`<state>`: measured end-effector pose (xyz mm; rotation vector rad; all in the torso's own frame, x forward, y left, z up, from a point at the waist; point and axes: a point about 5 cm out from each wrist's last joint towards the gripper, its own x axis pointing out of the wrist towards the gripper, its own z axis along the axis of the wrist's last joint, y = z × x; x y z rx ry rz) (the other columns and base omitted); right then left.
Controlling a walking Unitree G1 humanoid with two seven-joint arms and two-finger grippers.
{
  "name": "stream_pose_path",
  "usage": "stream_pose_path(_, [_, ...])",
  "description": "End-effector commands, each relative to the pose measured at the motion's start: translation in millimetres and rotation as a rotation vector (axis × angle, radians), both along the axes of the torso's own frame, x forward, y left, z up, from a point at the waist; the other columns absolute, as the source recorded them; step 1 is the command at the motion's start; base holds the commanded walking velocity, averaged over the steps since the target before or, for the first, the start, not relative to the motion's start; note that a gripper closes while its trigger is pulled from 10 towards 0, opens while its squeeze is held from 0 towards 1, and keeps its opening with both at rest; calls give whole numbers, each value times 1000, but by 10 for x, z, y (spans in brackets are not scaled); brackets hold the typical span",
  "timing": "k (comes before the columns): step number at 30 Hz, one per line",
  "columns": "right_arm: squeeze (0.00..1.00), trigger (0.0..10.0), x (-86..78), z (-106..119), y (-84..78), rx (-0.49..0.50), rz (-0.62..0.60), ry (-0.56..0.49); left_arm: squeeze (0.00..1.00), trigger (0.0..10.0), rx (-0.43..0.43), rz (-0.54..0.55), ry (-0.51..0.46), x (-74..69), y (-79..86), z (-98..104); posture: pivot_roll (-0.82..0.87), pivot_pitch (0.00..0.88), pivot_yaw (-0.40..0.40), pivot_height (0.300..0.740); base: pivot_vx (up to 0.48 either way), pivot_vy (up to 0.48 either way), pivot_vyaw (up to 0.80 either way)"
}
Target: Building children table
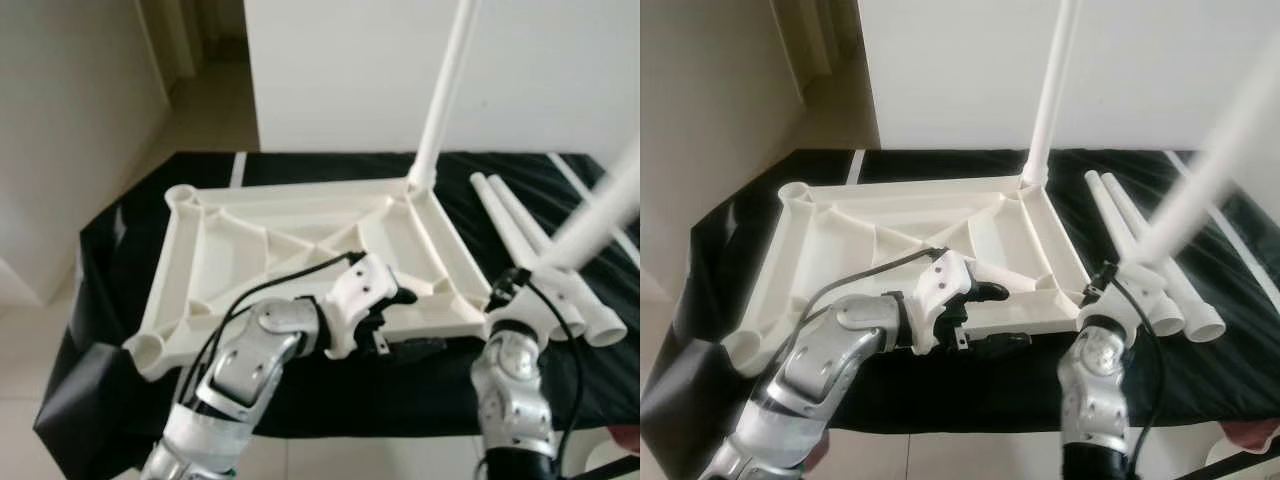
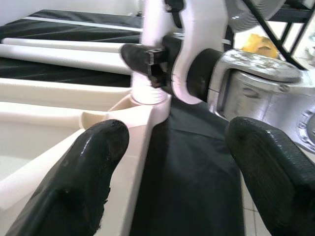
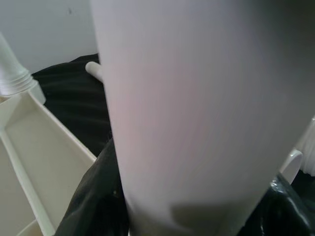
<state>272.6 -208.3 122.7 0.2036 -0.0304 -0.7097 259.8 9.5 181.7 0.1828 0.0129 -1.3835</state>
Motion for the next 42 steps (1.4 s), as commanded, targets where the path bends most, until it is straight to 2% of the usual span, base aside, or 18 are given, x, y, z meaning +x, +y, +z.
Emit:
stream_pose_path(1, [0, 10000, -101, -402, 117, 137, -19, 173, 0, 10000, -5, 32, -12, 4, -16, 23, -17, 0, 28, 740, 0, 0, 0])
stream_pose_path(7, [0, 10000, -88, -388, 103, 113, -14, 173, 0, 10000, -6, 25, -13, -14, -33, 24, -12, 0, 27, 740, 0, 0, 0])
stream_pose_path(12, [0, 10000, -95, -416, 119, 163, -36, 177, 0, 10000, -6, 24, -9, -26, -30, 14, -12, 0, 29, 740, 0, 0, 0])
stream_pose_path(14, [0, 10000, -80, -430, 119, 188, -46, 199, 0, 10000, -5, 19, -7, -38, -32, 9, -13, 0, 32, 740, 0, 0, 0])
stream_pose_path(16, [0, 10000, 3, -386, 61, 192, -108, 261, 0, 10000, -8, 9, -7, -46, -46, 23, -17, 0, 38, 740, 0, 0, 0])
stream_pose_path(27, [0, 10000, 25, -375, 5, 177, -197, 317, 0, 10000, -9, 9, -7, -35, -55, 37, -13, 0, 36, 740, 0, 0, 0])
stream_pose_path(29, [0, 10000, 53, -338, -6, 107, -180, 309, 0, 10000, -10, 13, -9, -30, -55, 42, -10, 0, 33, 740, 0, 0, 0])
stream_pose_path(30, [0, 10000, 53, -338, -6, 107, -180, 309, 0, 10000, -10, 13, -9, -30, -55, 42, -10, 0, 33, 740, 0, 0, 0])
stream_pose_path(31, [0, 10000, 68, -312, -11, 56, -161, 306, 0, 10000, -11, 16, -10, -27, -54, 46, -10, 0, 31, 740, 0, 0, 0])
stream_pose_path(33, [0, 10000, 71, -303, -15, 32, -156, 304, 0, 10000, -13, 19, -8, -25, -53, 48, -10, 0, 31, 740, 0, 0, 0])
stream_pose_path(38, [0, 10000, 0, -311, -74, -137, -107, 295, 0, 10000, -20, 33, -6, -17, -40, 54, -11, 0, 29, 740, 0, 0, 0])
stream_pose_path(40, [0, 10000, -36, -334, -80, -164, -90, 296, 0, 10000, -18, 35, -8, -15, -37, 50, -10, 0, 29, 740, 0, 0, 0])
stream_pose_path(42, [0, 10000, -54, -356, -85, -146, -94, 300, 0, 10000, -21, 34, -5, -17, -36, 54, -13, 0, 28, 740, 0, 0, 0])
